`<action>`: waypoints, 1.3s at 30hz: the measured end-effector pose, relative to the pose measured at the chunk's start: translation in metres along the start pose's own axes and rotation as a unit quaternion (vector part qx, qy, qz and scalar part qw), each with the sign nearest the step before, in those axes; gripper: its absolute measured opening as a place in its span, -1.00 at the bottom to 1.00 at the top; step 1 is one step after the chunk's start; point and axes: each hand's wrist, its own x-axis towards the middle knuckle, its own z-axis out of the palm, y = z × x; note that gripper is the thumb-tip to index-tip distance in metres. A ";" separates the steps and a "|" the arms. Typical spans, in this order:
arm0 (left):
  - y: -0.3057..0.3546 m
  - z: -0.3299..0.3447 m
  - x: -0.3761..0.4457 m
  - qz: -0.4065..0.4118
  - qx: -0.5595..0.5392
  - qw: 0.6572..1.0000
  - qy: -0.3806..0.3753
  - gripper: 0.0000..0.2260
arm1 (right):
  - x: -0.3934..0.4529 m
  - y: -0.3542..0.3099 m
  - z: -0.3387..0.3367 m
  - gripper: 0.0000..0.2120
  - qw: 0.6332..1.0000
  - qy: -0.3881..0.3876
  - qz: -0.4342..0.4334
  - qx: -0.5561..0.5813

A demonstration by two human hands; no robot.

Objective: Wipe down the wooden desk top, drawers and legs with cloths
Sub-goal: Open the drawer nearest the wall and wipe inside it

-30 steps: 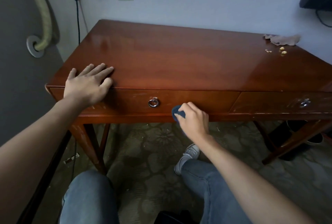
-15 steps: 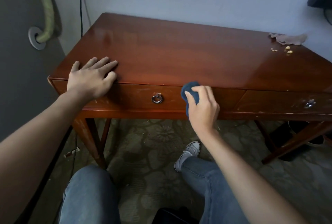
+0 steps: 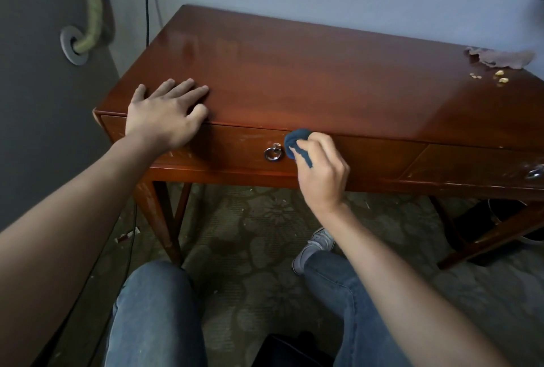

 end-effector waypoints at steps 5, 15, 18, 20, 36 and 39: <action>-0.001 0.000 0.001 0.001 0.002 1.000 -0.004 -0.40 | -0.036 0.003 0.004 -0.87 0.985 -0.174 0.018 -0.013; 0.000 0.000 0.001 -0.004 0.001 1.000 -0.005 -0.44 | -0.056 -0.076 0.038 -0.82 0.942 -0.054 0.315 0.103; -0.001 0.002 0.001 -0.006 0.000 1.000 0.003 -0.45 | -0.053 -0.111 0.060 -0.82 0.924 -0.014 0.350 0.153; -0.001 0.002 0.001 -0.005 0.001 1.000 0.007 -0.46 | -0.052 -0.119 0.065 -0.83 0.924 -0.026 0.347 0.157; -0.002 0.002 0.000 -0.001 -0.003 1.000 0.015 -0.48 | -0.024 -0.105 0.047 -0.80 0.907 0.023 0.391 0.151; -0.002 0.002 0.000 0.001 -0.004 1.000 0.007 -0.48 | -0.019 -0.118 0.046 -0.81 0.910 0.001 0.402 0.104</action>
